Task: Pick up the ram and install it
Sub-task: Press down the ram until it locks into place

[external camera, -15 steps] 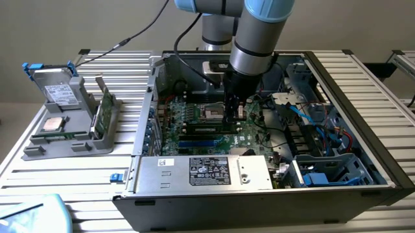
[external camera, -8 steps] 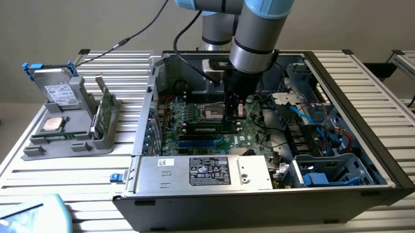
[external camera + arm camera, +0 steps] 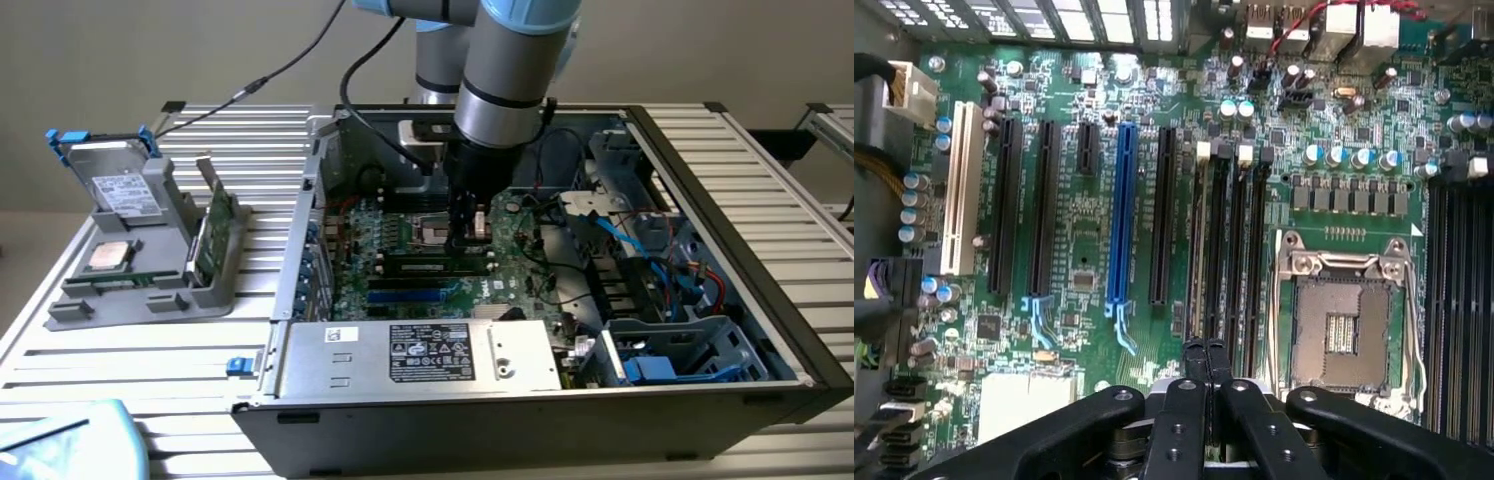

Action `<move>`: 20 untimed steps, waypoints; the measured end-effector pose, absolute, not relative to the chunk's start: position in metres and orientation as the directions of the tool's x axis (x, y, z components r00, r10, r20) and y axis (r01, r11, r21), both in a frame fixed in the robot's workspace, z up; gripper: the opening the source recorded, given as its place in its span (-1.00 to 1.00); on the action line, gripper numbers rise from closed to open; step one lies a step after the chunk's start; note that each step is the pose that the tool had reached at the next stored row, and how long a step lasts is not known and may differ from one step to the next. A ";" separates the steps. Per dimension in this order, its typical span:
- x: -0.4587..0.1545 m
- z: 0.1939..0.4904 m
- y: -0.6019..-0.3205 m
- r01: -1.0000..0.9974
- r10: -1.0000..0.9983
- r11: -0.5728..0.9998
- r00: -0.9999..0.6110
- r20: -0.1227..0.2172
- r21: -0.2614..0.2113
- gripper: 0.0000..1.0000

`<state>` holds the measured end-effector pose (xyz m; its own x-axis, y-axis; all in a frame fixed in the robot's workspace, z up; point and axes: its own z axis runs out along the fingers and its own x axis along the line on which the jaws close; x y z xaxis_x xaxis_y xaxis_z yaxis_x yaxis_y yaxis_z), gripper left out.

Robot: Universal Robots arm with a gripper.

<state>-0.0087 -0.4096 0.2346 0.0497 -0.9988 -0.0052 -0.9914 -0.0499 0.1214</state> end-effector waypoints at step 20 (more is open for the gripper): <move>-0.031 0.227 -0.408 -0.992 -0.999 -0.050 0.050 -0.003 0.116 -0.79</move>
<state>-0.0305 -0.4082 0.2268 0.0496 -0.9988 -0.0029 -0.9920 -0.0496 0.1159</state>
